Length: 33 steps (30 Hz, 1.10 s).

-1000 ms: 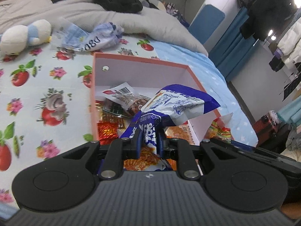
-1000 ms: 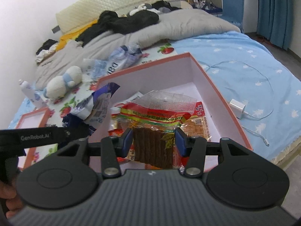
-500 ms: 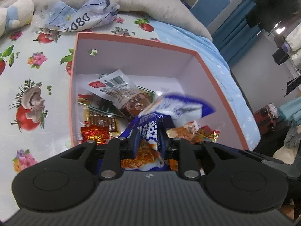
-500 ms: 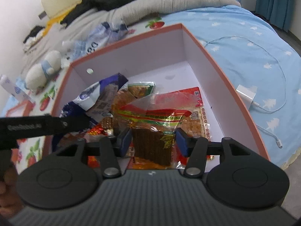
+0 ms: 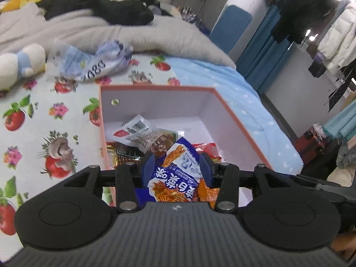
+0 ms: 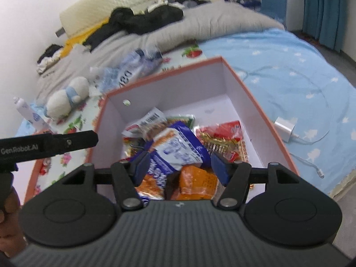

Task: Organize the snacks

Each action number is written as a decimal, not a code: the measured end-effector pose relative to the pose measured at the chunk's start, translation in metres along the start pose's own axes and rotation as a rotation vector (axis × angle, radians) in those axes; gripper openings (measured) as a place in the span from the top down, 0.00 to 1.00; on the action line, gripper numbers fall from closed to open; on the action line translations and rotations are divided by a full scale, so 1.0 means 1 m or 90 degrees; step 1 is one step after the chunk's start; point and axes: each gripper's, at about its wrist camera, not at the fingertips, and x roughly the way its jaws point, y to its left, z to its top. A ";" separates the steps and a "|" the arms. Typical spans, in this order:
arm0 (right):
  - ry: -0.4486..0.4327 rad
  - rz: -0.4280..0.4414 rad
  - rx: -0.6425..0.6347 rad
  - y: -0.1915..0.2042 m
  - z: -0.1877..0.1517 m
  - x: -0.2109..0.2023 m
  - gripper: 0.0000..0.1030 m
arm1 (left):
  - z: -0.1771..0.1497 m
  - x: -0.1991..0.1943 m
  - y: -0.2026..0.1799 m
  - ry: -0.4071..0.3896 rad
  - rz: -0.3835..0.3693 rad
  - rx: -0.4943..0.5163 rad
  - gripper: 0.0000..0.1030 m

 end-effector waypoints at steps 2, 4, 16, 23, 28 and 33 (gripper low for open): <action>-0.019 0.001 -0.001 0.006 -0.002 -0.016 0.39 | -0.001 -0.022 -0.003 -0.019 -0.005 0.014 0.51; -0.040 0.002 -0.005 0.012 -0.005 -0.034 0.39 | -0.005 -0.043 -0.006 -0.037 0.000 0.028 0.51; -0.142 0.004 -0.023 0.052 -0.035 -0.127 0.39 | -0.049 -0.159 -0.016 -0.110 -0.001 0.060 0.51; -0.164 0.004 -0.021 0.065 -0.066 -0.163 0.39 | -0.086 -0.204 -0.023 -0.131 -0.001 0.071 0.51; -0.170 0.003 -0.016 0.068 -0.087 -0.175 0.39 | -0.112 -0.219 -0.024 -0.130 0.001 0.065 0.50; -0.175 0.011 -0.033 0.073 -0.101 -0.182 0.39 | -0.132 -0.231 -0.027 -0.133 0.018 0.080 0.50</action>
